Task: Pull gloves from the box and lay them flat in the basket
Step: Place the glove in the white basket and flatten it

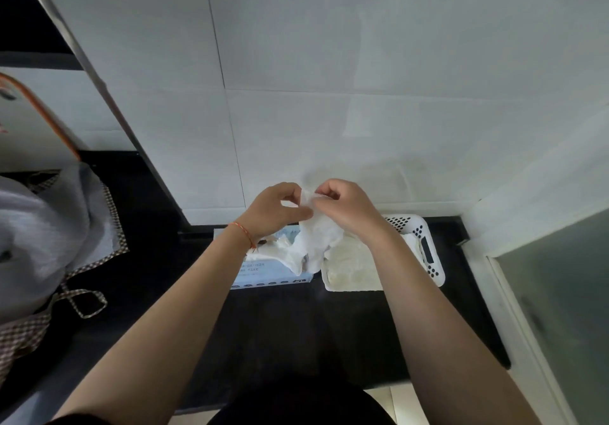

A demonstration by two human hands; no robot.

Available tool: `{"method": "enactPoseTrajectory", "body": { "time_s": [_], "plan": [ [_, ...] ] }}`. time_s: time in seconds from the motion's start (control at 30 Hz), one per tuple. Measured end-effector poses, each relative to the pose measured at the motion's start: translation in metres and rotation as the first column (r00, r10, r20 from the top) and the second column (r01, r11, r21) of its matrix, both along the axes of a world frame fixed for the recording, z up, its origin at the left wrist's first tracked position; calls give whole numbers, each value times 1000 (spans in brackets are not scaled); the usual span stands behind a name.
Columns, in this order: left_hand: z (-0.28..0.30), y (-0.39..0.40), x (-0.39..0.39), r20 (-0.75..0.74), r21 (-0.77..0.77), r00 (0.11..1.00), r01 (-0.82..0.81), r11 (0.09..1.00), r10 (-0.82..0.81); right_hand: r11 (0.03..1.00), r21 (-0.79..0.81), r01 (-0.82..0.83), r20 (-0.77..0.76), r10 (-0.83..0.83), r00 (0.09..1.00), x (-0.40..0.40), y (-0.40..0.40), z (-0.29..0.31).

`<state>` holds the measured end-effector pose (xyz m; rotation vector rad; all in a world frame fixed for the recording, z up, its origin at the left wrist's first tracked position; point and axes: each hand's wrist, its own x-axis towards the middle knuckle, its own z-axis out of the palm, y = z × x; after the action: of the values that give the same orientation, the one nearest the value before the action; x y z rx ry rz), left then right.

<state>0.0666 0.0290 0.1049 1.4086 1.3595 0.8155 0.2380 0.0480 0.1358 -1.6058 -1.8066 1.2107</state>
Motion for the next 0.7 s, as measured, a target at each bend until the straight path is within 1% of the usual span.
{"method": "enactPoseTrajectory", "body": {
  "time_s": [0.17, 0.2, 0.27, 0.33, 0.43, 0.5, 0.57, 0.7],
  "plan": [
    [-2, 4, 13, -33, -32, 998, 47, 998, -48, 998, 51, 32, -23, -31, 999, 9, -2, 3],
    [-4, 5, 13, -64, -33, 996, 58, 998, -60, 997, 63, 51, -27, -49, 998, 10, -2, 4],
    [-8, 7, 12, -162, -42, 982, 86, 995, -92, 988, 99, 120, -38, -116, 992, 15, -1, 5],
    [-12, 8, 12, -264, -84, 955, 117, 989, -136, 967, 136, 214, -52, -208, 977, 23, 1, 6],
    [-16, 9, 12, -335, -132, 928, 128, 983, -165, 923, 181, 340, -72, -332, 940, 38, 3, 5],
    [-20, 11, 14, -318, -141, 934, 124, 982, -164, 894, 204, 398, -83, -389, 917, 45, 4, 4],
    [-22, 12, 19, -270, -137, 950, 124, 983, -157, 881, 192, 432, -96, -421, 902, 52, 6, 2],
    [-20, 15, 33, -75, -172, 994, 69, 983, -83, 863, 157, 480, -104, -469, 877, 67, 9, -3]
  ]
}}
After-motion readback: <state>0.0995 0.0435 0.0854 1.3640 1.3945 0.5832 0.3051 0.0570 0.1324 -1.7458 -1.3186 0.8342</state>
